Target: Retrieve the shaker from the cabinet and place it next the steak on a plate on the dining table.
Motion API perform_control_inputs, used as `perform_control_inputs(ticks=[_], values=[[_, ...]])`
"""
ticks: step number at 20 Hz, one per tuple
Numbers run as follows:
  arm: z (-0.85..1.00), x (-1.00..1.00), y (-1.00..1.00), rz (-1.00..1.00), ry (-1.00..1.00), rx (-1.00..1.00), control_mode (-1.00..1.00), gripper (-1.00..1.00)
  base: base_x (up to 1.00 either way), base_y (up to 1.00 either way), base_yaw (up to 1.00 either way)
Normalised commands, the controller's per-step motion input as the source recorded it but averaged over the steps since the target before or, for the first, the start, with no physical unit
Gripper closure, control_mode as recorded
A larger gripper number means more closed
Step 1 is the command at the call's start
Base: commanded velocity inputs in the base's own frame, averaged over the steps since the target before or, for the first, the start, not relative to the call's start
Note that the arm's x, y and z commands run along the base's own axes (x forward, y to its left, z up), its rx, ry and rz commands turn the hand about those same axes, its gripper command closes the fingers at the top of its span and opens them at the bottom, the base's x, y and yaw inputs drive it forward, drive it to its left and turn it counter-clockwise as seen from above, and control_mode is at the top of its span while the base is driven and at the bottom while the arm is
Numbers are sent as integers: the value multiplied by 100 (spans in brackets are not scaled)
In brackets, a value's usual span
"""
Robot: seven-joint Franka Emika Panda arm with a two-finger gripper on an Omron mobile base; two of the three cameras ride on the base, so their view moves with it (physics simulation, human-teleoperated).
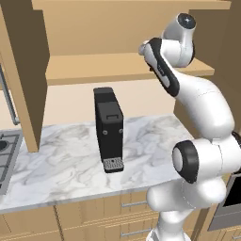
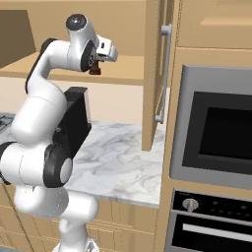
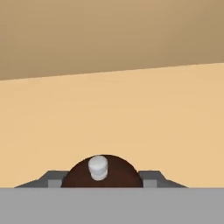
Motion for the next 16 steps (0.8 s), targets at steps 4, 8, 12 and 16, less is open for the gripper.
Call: perform_control_inputs(ticks=[4, 8, 12, 16], values=[[0, -100, -8, 16, -12, 0, -100, 100, 0, 0, 0], [0, -100, -12, 16, -8, 0, -100, 100, 0, 0, 0], [-2, -100, -1, 14, -6, 0, -100, 100, 0, 0, 0], [-15, -92, 0, 10, -11, 0, -100, 100, 0, 0, 0]])
